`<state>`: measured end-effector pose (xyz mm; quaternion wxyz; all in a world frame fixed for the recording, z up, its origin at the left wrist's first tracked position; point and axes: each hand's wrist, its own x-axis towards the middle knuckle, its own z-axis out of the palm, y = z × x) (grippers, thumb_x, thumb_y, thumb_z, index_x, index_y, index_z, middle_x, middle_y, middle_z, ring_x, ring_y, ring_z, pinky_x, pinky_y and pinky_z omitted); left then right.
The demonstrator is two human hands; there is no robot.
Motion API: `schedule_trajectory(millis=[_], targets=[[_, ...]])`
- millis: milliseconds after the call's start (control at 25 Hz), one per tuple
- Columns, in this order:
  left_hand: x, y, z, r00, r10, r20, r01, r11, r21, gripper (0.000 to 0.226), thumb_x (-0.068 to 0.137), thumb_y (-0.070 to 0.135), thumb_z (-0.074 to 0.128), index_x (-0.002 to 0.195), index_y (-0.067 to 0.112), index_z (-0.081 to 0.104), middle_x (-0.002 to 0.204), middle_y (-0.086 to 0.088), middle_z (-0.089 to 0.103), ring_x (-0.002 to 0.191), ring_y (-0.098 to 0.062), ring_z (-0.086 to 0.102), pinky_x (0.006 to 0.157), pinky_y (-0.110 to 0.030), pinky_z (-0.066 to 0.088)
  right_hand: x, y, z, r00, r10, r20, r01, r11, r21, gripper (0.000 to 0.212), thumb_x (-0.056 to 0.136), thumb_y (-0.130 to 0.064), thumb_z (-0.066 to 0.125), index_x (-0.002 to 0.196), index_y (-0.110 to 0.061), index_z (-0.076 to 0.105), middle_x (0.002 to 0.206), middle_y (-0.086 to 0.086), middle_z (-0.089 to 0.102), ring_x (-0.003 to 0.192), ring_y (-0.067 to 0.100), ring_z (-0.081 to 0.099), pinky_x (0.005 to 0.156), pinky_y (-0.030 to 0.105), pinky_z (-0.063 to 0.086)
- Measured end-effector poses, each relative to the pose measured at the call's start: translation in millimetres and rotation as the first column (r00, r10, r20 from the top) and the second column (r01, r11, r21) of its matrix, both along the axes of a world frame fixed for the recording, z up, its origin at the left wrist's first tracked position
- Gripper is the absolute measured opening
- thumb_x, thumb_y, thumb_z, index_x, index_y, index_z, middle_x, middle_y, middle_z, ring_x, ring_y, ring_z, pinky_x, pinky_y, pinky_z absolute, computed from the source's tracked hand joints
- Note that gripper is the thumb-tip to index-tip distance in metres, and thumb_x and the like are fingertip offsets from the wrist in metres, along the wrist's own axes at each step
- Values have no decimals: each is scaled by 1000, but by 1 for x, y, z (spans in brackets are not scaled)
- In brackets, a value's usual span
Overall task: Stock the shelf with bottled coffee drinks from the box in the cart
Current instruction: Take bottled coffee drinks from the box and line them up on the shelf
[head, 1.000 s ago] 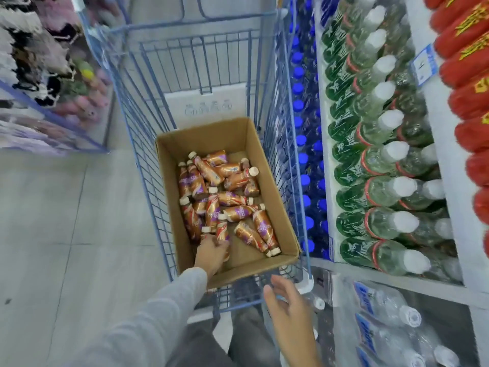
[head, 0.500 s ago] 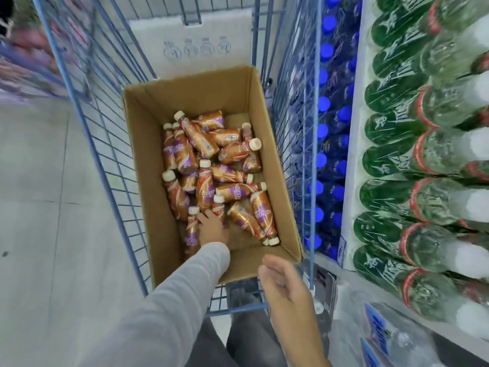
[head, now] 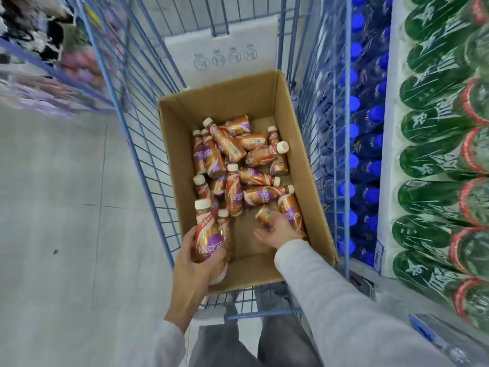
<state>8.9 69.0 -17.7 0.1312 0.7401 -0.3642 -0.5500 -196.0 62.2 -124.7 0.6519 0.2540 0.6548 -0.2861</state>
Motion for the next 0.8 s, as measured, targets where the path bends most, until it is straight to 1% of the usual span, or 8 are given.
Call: schedule_trajectory(millis=[120,200,280,360,400,560,680,800], targets=[[20,12,11,996,90,7,-91,996,15,69,80,20,84,135,44,50,123,12,61,107,-19,63,80,-37,63,12,-6,-44,962,134,-239,-125,991,53,70,87,-35,76,145,-11,45,138,10,56,128,33,55,99,37,46],[27,21,10,994,113,-9,-113,994,9,67,80,16,84,132,44,52,118,16,62,103,-17,65,74,-30,62,20,-4,-53,964,3,-268,5,1000,29,65,88,-29,76,142,-8,47,135,16,57,125,36,56,102,42,47],[27,22,15,992,118,-37,-118,993,13,64,82,14,82,134,39,54,119,11,64,104,-18,65,72,-27,62,27,-4,-29,924,-360,-128,361,932,-17,54,92,-22,72,136,-8,45,128,21,55,122,42,53,105,49,47],[20,20,26,986,134,-95,-136,991,-5,58,85,12,79,129,41,55,117,10,65,99,-12,68,61,-19,59,32,-1,3,764,-642,57,640,766,59,47,89,-27,73,125,-11,48,116,19,54,108,39,54,102,51,50],[15,16,35,982,131,-137,-135,991,-18,58,85,11,79,128,42,56,116,10,65,96,-7,69,59,-17,57,37,0,30,721,-682,122,681,730,60,45,87,-29,75,121,-11,51,115,19,56,104,38,56,98,50,52],[-1,1,79,951,73,-299,-96,993,-63,57,85,13,78,134,36,59,118,1,69,95,-16,73,62,-23,59,53,19,132,896,-422,134,443,862,-248,31,88,-25,71,117,-14,65,112,16,72,104,32,66,89,43,55],[-11,-4,116,911,-50,-408,3,993,-114,60,85,11,78,137,35,59,114,-3,72,82,-14,76,57,-26,59,55,47,191,907,-418,49,395,806,-440,34,88,-14,67,122,-7,66,107,15,72,94,28,68,76,37,53],[-22,-1,149,847,-242,-474,157,965,-211,66,84,9,79,141,33,58,112,1,76,85,-14,77,62,-27,60,53,83,233,860,-503,-85,376,737,-562,30,92,-2,61,122,-1,62,90,10,74,75,20,71,61,29,55]])
